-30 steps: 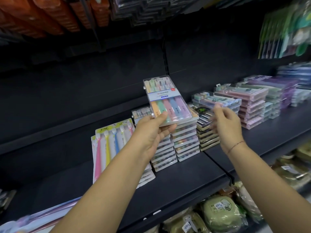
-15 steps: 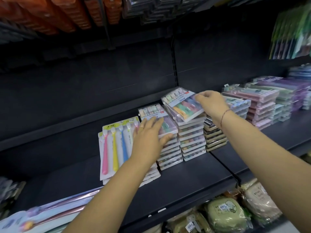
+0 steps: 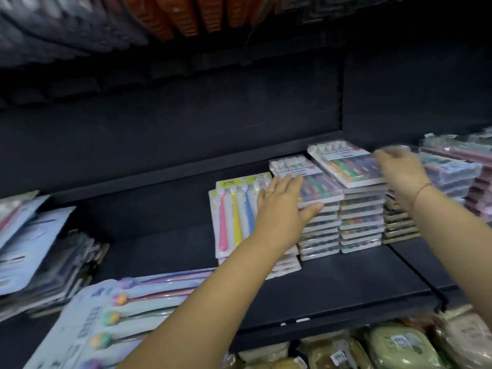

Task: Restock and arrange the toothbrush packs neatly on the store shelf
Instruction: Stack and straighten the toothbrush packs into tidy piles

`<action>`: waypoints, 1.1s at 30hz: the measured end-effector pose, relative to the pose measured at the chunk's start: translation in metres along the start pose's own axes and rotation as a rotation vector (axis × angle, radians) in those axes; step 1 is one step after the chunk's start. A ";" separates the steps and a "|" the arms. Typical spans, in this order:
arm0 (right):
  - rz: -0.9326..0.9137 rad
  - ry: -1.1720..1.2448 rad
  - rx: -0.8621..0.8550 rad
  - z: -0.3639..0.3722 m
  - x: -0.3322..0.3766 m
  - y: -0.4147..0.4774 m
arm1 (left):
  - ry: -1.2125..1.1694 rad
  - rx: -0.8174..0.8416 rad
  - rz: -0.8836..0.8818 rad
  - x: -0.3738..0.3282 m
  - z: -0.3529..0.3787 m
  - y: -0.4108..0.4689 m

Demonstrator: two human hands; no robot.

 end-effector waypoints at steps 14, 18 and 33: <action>0.177 0.233 1.015 0.301 0.017 -0.297 | -0.571 -0.542 -0.990 0.323 -0.112 -0.276; 0.548 0.261 1.159 0.389 0.014 -0.344 | -0.816 -0.745 -1.225 0.378 -0.115 -0.323; -0.111 -0.703 1.323 0.370 -0.023 -0.303 | -1.045 -0.519 -1.528 0.293 -0.038 -0.375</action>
Point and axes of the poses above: each hand's wrist, its own y-axis towards the middle knuckle, its own z-axis out of the palm, x = y × z, the point moved 7 cm from there along y, towards the middle knuckle, and after that the axes turned 15 degrees about y, right-handed, at the moved point
